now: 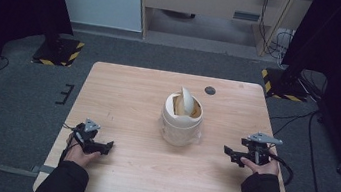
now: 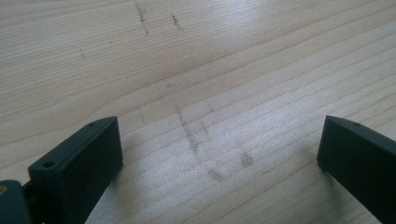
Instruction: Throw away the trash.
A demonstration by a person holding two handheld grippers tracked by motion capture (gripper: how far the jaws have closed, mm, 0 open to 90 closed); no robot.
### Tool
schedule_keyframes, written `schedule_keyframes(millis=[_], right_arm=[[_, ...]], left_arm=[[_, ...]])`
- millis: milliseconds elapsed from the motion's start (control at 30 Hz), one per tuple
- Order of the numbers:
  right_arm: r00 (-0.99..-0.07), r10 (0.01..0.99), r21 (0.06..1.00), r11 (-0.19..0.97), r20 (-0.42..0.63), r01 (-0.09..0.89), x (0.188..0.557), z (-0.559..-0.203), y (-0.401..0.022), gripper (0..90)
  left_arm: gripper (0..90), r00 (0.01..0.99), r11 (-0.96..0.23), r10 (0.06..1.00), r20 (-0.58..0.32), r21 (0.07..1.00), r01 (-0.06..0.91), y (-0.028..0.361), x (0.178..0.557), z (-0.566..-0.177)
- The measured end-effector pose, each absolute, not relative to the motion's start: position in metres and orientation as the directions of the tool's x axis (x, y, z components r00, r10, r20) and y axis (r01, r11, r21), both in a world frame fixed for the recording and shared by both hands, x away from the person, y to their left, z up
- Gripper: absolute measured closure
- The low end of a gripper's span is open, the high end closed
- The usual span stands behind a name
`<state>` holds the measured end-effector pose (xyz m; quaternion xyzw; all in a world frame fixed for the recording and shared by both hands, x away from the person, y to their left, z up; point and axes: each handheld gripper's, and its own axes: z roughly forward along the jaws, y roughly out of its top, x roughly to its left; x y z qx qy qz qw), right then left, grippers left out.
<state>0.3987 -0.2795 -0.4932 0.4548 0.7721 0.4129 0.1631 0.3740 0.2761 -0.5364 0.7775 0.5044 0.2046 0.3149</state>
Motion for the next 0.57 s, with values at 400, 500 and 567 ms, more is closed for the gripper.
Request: schedule_keyframes(millis=[400, 500, 567], right_arm=[[-0.468, 0.882, 0.702, 0.302, 0.050, 0.645, 0.402, -0.518, -0.302, 15.3], [-0.460, 0.887, 0.681, 0.314, 0.037, 0.661, 0.402, -0.522, -0.306, 14.8], [-0.456, 0.889, 0.674, 0.319, 0.030, 0.666, 0.402, -0.524, -0.308, 14.8]], left_arm=[[0.0, 0.409, -0.292, 0.913, -0.002, 0.696, 0.655, 0.277, 0.374, -0.536], [0.0, 0.410, -0.293, 0.912, -0.001, 0.696, 0.655, 0.277, 0.374, -0.536], [0.0, 0.410, -0.294, 0.912, 0.000, 0.696, 0.655, 0.277, 0.374, -0.536]])
